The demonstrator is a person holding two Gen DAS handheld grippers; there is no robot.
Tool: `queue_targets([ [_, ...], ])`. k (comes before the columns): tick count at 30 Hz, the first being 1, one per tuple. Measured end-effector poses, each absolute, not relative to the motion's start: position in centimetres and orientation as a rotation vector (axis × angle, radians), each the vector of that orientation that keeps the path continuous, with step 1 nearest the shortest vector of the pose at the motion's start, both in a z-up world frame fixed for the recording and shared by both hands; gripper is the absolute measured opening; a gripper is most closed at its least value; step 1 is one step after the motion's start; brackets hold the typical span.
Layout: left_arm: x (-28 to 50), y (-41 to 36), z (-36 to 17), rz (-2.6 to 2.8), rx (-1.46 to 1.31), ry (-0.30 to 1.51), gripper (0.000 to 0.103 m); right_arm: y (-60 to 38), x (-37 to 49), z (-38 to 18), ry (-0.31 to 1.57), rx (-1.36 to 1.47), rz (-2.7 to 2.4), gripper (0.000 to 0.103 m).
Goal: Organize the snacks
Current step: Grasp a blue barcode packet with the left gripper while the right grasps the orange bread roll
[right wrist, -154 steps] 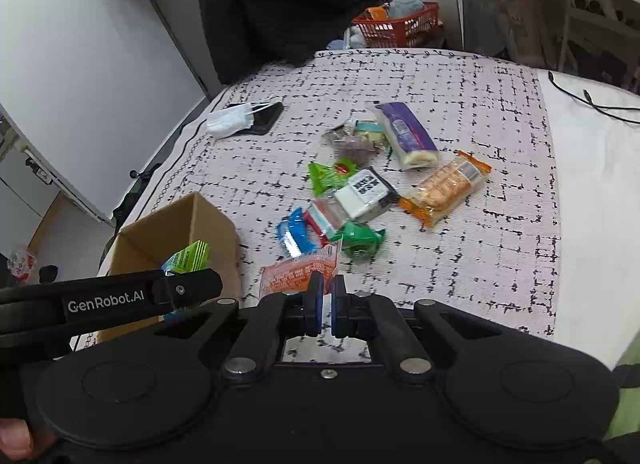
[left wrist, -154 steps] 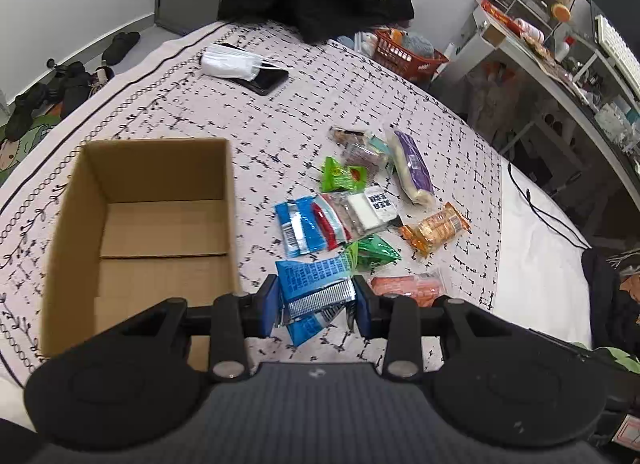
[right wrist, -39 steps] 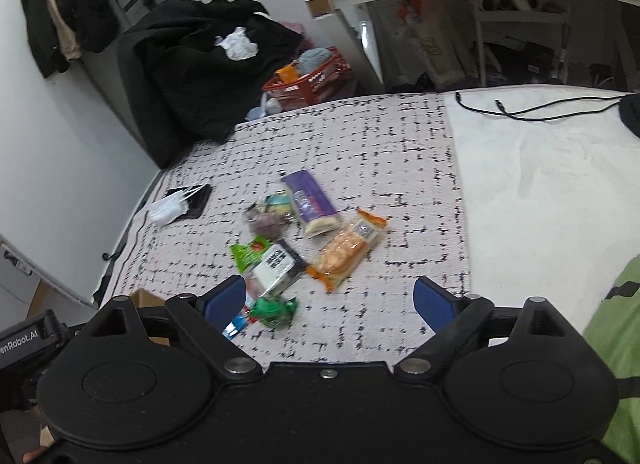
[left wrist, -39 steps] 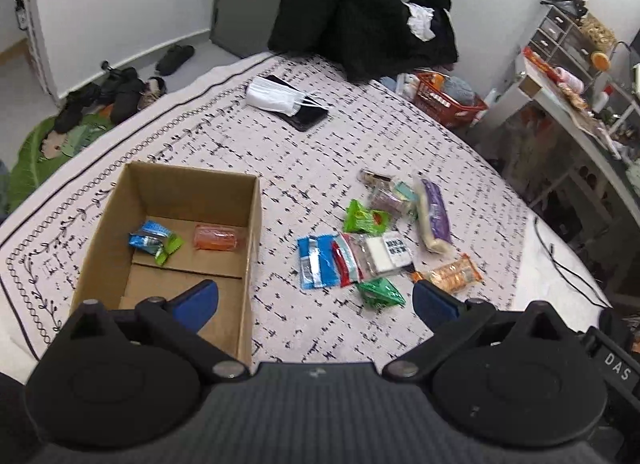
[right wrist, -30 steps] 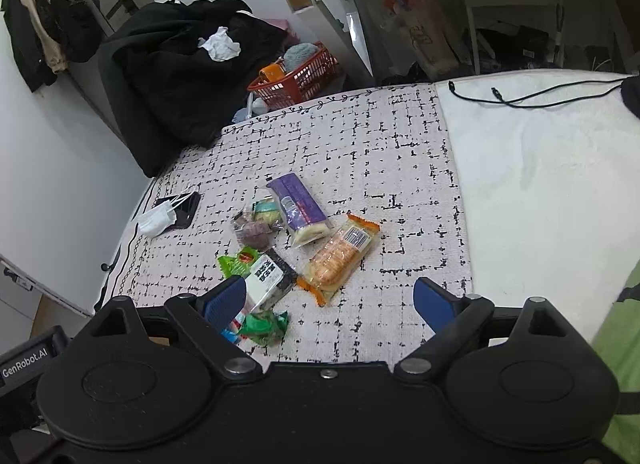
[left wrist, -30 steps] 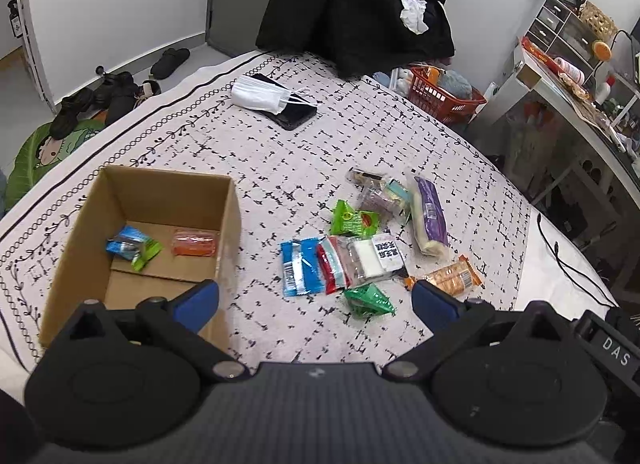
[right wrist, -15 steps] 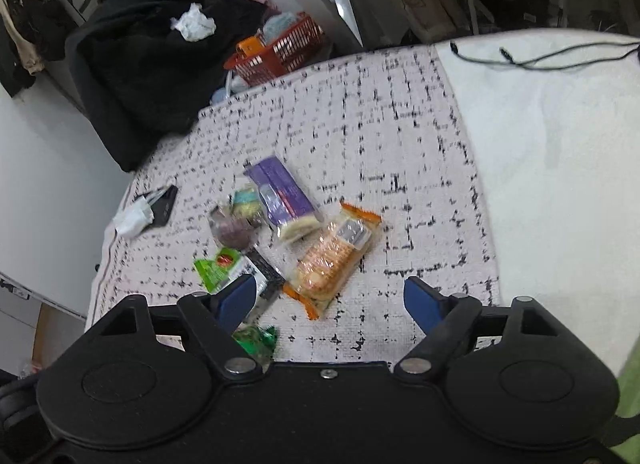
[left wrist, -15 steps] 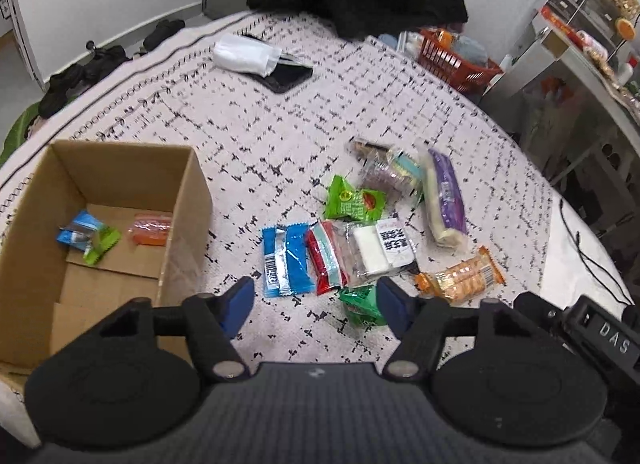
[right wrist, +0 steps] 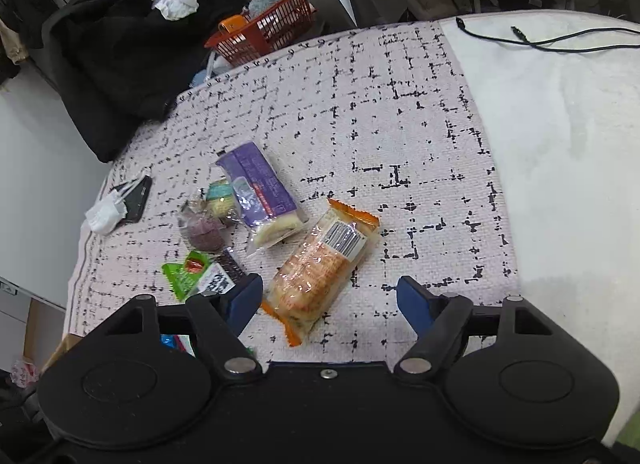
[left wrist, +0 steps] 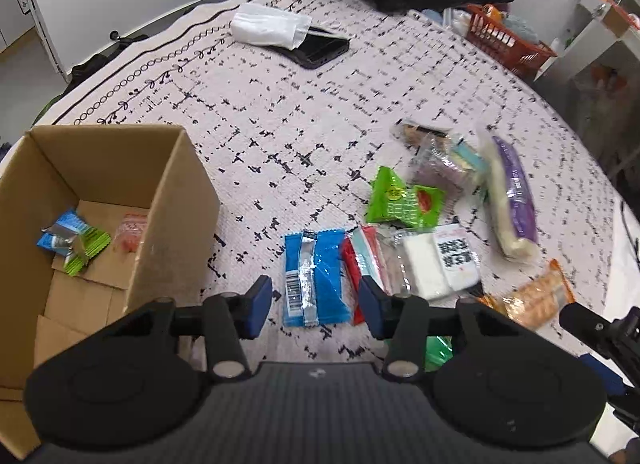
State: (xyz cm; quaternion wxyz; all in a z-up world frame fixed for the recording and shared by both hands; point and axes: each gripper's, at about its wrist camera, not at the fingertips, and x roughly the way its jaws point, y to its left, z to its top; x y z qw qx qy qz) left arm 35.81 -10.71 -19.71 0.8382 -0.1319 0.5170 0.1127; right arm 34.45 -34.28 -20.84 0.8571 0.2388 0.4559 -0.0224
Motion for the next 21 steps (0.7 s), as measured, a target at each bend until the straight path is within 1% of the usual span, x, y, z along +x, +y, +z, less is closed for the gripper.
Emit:
queue_targets([
  [12, 38.1, -9.9, -23.1, 0.266, -0.273, 1.159, 0.047, -32.7, 37.1, -23.4, 1.012, 0.452, -0.048, 0.074],
  [18, 38.2, -9.7, -23.7, 0.26, -0.291, 1.157, 0.047, -32.1, 37.8, -23.7, 0.992, 0.425, -0.071, 0.075],
  [19, 38.2, -9.7, -23.6, 0.258, -0.294, 1.156, 0.045, -32.0, 37.9, -23.8, 0.991, 0.423, -0.074, 0.075],
  [20, 38.2, -9.6, -23.6, 0.248, -0.301, 1.154, 0.036, -31.9, 38.1, -23.8, 0.992, 0.415, -0.078, 0.076],
  [21, 38.3, -9.6, -23.5, 0.243, -0.304, 1.153, 0.035, -31.7, 38.3, -23.9, 0.993, 0.402, -0.085, 0.076],
])
